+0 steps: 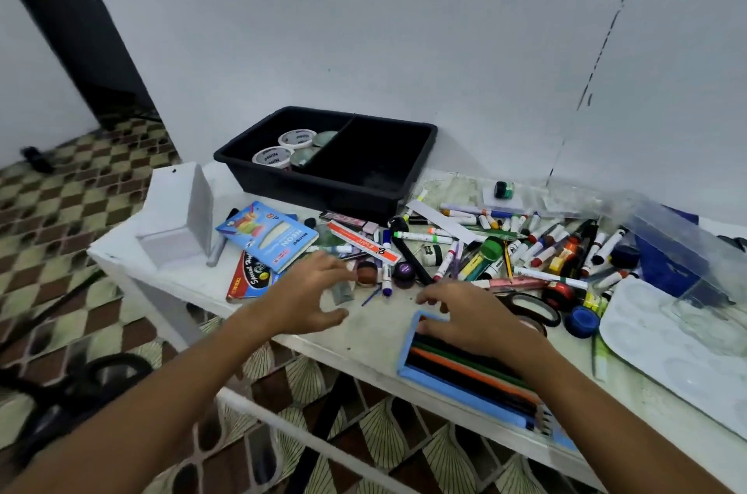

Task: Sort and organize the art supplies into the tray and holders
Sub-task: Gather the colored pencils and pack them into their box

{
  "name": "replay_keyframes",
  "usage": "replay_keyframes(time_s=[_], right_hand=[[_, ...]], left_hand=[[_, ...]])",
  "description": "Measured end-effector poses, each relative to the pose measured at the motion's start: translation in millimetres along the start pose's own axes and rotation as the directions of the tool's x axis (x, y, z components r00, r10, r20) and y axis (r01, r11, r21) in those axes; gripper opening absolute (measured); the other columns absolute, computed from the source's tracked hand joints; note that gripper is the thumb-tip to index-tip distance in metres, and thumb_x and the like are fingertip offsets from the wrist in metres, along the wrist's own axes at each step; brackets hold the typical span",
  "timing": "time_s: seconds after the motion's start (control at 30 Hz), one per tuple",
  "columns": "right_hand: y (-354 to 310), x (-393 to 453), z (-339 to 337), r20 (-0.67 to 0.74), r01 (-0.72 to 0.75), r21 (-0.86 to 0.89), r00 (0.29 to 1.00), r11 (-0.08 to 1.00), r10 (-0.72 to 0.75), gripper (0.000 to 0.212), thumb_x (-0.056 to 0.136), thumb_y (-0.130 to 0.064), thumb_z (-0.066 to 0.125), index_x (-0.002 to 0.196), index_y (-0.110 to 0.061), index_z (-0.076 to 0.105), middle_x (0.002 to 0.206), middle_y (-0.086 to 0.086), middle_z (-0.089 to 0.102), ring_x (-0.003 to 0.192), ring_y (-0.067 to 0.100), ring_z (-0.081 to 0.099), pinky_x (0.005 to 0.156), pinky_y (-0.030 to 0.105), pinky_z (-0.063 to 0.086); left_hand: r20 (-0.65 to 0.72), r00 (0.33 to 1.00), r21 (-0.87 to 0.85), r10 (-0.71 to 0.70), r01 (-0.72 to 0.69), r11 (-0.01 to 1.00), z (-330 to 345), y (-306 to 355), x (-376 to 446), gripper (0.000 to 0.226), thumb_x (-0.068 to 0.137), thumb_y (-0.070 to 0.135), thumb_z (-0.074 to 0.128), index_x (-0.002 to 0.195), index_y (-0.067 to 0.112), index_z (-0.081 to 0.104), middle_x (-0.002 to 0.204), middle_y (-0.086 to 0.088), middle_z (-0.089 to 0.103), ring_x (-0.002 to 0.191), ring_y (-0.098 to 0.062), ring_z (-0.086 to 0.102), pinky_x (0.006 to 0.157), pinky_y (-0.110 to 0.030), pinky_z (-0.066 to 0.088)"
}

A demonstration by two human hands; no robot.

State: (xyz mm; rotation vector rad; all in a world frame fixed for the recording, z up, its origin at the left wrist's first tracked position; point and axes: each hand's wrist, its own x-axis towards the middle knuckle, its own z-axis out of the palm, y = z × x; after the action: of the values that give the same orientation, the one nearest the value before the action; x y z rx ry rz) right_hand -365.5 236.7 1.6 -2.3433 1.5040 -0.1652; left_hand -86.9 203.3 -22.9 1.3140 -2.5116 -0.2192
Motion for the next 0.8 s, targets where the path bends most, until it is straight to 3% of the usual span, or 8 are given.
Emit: replay_keyframes(time_s=[0.17, 0.27, 0.33, 0.43, 0.6, 0.8], right_hand=[[-20, 13, 18, 0.041, 0.021, -0.008, 0.999, 1.000, -0.021, 0.073, 0.080, -0.066, 0.060, 0.143, -0.034, 0.041, 0.141, -0.006, 0.042, 0.126, 0.017, 0.041, 0.100, 0.036, 0.038], [-24, 11, 28, 0.072, 0.003, -0.092, 0.997, 0.996, 0.003, 0.092, 0.069, -0.082, 0.048, 0.148, -0.038, 0.030, 0.153, -0.007, 0.028, 0.135, 0.018, 0.025, 0.114, 0.046, 0.021], [-26, 5, 34, 0.069, -0.009, -0.123, 0.997, 0.992, 0.018, 0.097, 0.066, -0.086, 0.042, 0.150, -0.042, 0.022, 0.158, -0.008, 0.017, 0.138, 0.019, 0.015, 0.117, 0.046, 0.014], [-24, -6, 38, 0.093, -0.019, -0.163, 0.995, 0.986, 0.034, 0.100, 0.067, -0.087, 0.044, 0.151, -0.043, 0.013, 0.161, -0.008, 0.005, 0.142, 0.020, 0.006, 0.114, 0.043, 0.011], [-15, -21, 42, 0.183, -0.013, -0.204, 0.982, 0.979, 0.051, 0.103, 0.068, -0.088, 0.042, 0.151, -0.043, 0.000, 0.161, -0.013, -0.008, 0.145, 0.021, -0.004, 0.114, 0.047, 0.007], [-4, -30, 46, 0.199, 0.025, -0.261, 0.980, 0.965, 0.029, 0.094, 0.077, -0.083, 0.032, 0.152, -0.039, -0.004, 0.160, -0.013, -0.011, 0.146, 0.025, -0.004, 0.113, 0.044, 0.012]], left_hand=[[0.264, 0.942, 0.200, -0.208, 0.157, 0.967, -43, -77, 4, 0.101, 0.066, 0.041, 0.068, 0.152, 0.027, 0.017, 0.158, 0.001, 0.017, 0.144, -0.023, 0.010, 0.113, -0.054, 0.021], [0.423, 0.856, 0.409, -0.296, 0.111, 0.906, -54, -108, 24, 0.116, 0.071, 0.032, 0.077, 0.152, 0.029, -0.005, 0.160, 0.004, -0.008, 0.147, -0.027, -0.008, 0.113, -0.057, 0.011], [0.485, 0.819, 0.484, -0.307, 0.041, 0.874, -55, -119, 37, 0.122, 0.072, 0.035, 0.078, 0.151, 0.027, -0.014, 0.160, 0.002, -0.015, 0.146, -0.029, -0.013, 0.113, -0.059, 0.009], [0.517, 0.811, 0.514, -0.275, -0.037, 0.857, -54, -125, 50, 0.122, 0.072, 0.038, 0.078, 0.151, 0.025, -0.013, 0.161, 0.000, -0.006, 0.146, -0.028, -0.009, 0.113, -0.057, 0.011], [0.490, 0.854, 0.523, -0.176, -0.126, 0.843, -54, -125, 57, 0.121, 0.063, 0.058, 0.079, 0.152, 0.020, 0.006, 0.150, -0.004, 0.026, 0.138, -0.023, 0.020, 0.110, -0.045, 0.029], [0.457, 0.886, 0.344, -0.080, -0.093, 0.934, -65, -88, 52, 0.114, 0.057, 0.048, 0.086, 0.146, 0.022, 0.020, 0.131, 0.000, 0.033, 0.122, -0.018, 0.039, 0.097, -0.031, 0.043]])
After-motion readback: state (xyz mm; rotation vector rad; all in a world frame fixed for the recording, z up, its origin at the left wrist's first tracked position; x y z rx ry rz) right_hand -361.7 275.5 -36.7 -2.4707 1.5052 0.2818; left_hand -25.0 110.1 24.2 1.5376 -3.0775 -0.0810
